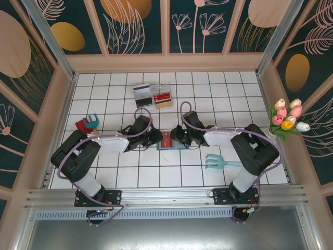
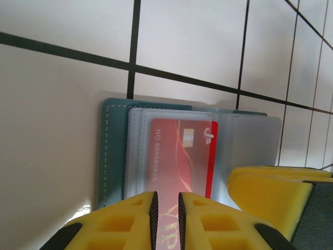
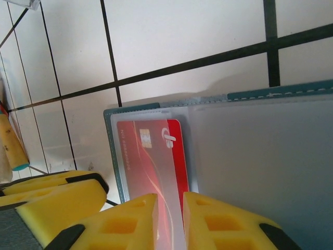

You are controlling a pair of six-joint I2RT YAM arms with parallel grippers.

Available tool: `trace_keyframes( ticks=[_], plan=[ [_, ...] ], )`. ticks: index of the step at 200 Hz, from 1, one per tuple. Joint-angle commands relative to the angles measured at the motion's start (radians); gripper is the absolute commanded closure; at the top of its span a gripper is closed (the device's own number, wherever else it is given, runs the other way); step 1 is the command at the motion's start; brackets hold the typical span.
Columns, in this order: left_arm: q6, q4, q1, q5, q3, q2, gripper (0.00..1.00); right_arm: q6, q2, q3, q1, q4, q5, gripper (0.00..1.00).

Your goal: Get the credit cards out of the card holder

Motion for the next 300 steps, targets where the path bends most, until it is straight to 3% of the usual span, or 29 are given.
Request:
trace_keyframes(
  ticks=[1,138,208,300],
  plan=[
    [0.030,-0.017,-0.001,0.000,0.023,0.026,0.79,-0.006,0.020,0.034,0.007,-0.015,-0.019,0.80],
    [0.062,-0.062,-0.001,-0.002,0.035,0.052,0.84,-0.037,0.075,0.053,0.013,-0.063,-0.008,0.80],
    [0.078,-0.081,-0.001,0.001,0.038,0.062,0.87,-0.042,0.081,0.047,0.017,-0.058,-0.008,0.87],
    [0.094,-0.102,-0.002,-0.044,0.059,-0.037,0.87,-0.071,0.032,0.033,0.012,-0.095,0.033,0.90]
  ],
)
